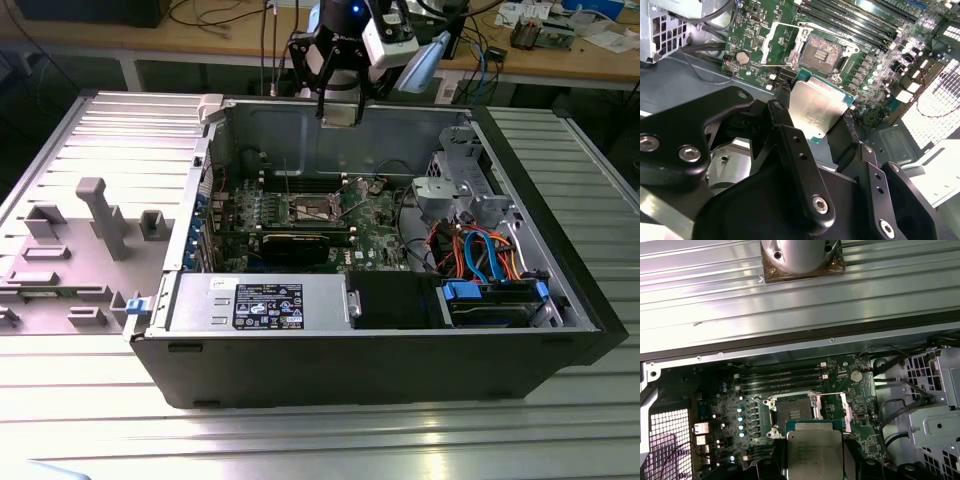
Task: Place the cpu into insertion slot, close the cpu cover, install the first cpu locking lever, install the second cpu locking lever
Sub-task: 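Place the cpu into insertion slot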
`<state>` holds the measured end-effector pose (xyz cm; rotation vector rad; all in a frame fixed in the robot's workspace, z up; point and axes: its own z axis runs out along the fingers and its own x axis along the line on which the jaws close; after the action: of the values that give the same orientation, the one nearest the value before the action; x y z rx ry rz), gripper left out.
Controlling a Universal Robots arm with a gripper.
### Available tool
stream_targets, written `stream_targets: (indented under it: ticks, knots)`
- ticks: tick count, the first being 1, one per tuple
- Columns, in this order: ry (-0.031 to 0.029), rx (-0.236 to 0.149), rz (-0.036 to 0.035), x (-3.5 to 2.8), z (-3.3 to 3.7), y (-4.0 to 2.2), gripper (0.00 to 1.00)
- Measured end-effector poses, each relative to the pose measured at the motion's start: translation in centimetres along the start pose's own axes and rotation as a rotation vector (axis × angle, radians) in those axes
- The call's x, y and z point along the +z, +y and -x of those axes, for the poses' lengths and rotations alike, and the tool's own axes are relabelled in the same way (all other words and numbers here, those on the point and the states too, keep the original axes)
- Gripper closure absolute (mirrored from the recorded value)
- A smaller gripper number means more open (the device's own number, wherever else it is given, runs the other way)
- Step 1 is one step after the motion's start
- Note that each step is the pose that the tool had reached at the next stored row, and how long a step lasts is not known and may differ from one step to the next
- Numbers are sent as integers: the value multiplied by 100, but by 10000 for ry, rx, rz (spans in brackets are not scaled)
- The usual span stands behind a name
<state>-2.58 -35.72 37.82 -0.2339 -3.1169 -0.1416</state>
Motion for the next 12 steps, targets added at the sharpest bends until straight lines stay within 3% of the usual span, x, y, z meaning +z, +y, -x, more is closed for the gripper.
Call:
stream_targets:
  ticks: [3, 12]
  knots:
    - [-17, 182, 5, 1, -4, 0, 46]
    - [-20, 207, 6, 1, -5, -1, 46]
